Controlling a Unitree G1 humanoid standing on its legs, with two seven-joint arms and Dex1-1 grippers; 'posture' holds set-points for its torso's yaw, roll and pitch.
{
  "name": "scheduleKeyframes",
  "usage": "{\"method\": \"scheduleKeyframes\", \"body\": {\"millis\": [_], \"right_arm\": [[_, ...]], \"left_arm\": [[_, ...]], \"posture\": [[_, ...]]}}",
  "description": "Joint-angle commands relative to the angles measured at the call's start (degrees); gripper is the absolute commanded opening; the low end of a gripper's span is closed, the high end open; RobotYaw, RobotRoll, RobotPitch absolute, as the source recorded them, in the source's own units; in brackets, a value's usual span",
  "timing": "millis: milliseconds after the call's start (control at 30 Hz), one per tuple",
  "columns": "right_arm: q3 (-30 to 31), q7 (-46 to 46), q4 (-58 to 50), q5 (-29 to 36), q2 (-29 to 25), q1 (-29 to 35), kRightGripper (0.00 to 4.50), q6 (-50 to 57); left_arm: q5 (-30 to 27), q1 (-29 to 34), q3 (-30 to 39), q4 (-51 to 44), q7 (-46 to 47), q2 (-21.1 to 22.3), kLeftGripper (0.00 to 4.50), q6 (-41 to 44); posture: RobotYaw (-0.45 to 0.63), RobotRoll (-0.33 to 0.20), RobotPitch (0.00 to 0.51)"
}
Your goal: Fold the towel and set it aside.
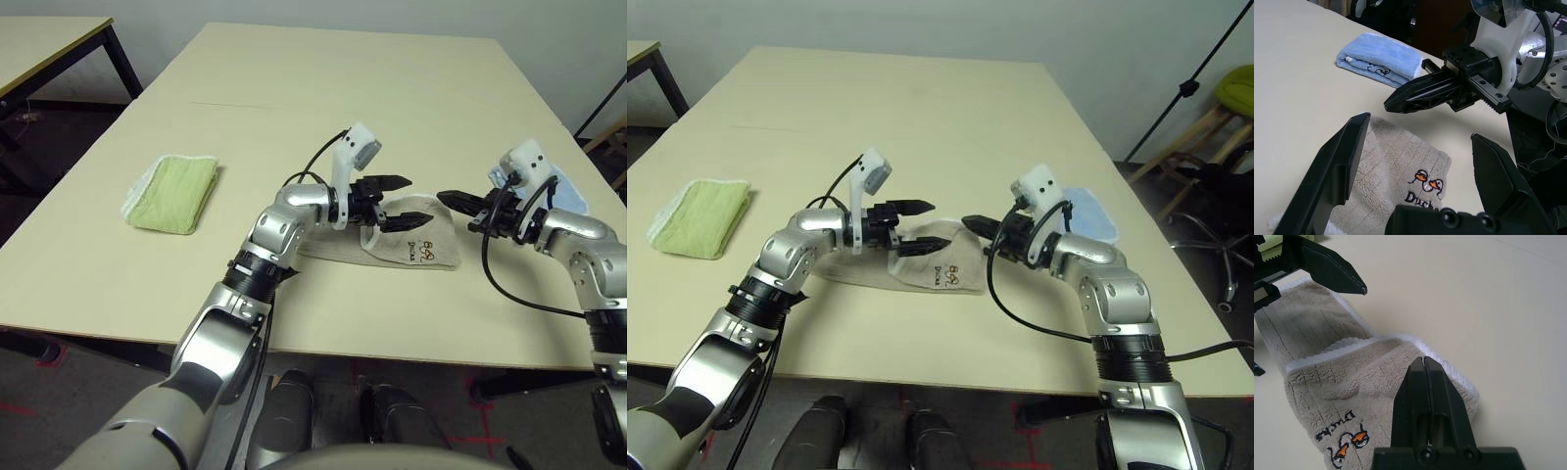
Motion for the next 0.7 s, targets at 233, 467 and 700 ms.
{"method": "scheduleKeyframes", "body": {"millis": [233,467,700], "right_arm": [[-0.5,0.2,-0.2,-0.2,0.0,-0.4,0.00,-0.2],[-0.3,-0.3,0.2,-0.6,0.7,-0.8,0.00,-0.8],[3.1,-2.2,4.1,-4.7,4.8,-1.2,0.00,-4.2]], "left_arm": [[-0.2,0.5,0.3,0.4,-0.7,0.0,2.74,0.3],[1.3,0.5,-2.1,1.8,-2.8,0.6,0.31,0.5],[7.0,0.9,-6.9,11.6,-3.1,-1.4,0.01,-3.7]], "posture": [[0.14,0.000,0.120],[0.14,0.000,0.117],[0.14,0.000,0.123]]}}
